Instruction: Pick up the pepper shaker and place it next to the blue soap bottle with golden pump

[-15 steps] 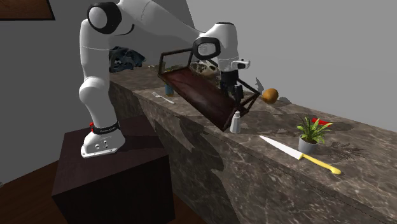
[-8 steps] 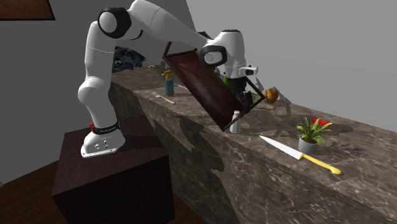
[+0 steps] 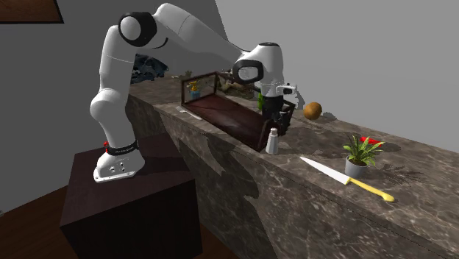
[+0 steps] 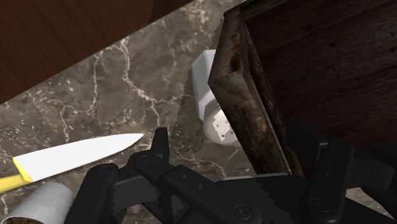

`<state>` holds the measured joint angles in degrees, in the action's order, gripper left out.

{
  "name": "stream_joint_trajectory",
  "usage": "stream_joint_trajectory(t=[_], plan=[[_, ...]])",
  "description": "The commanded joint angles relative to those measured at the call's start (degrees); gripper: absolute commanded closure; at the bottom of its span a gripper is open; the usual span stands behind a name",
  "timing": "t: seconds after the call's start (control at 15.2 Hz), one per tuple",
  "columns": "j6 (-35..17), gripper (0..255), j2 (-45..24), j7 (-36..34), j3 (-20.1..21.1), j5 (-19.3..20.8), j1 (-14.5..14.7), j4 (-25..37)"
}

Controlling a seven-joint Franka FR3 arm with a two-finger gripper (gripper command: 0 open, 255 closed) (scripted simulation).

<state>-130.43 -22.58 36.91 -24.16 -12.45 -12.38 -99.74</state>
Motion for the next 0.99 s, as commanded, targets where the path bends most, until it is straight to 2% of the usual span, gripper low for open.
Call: stream_joint_trajectory(t=[0.0, 0.07, 0.13, 0.73, 0.92], plan=[[-0.01, 0, -0.31, -0.07, -0.18, 0.1, -0.17, -0.36], [-0.01, 0, -0.31, -0.07, -0.18, 0.1, -0.17, -0.36], [-0.15, 255, -0.15, -0.05, -0.2, 0.14, -0.13, -0.66], [-0.01, 255, -0.31, -0.07, -0.18, 0.1, -0.17, -0.36], [1.9, 255, 0.65, -0.49, -0.48, 0.72, 0.0, 0.68]])
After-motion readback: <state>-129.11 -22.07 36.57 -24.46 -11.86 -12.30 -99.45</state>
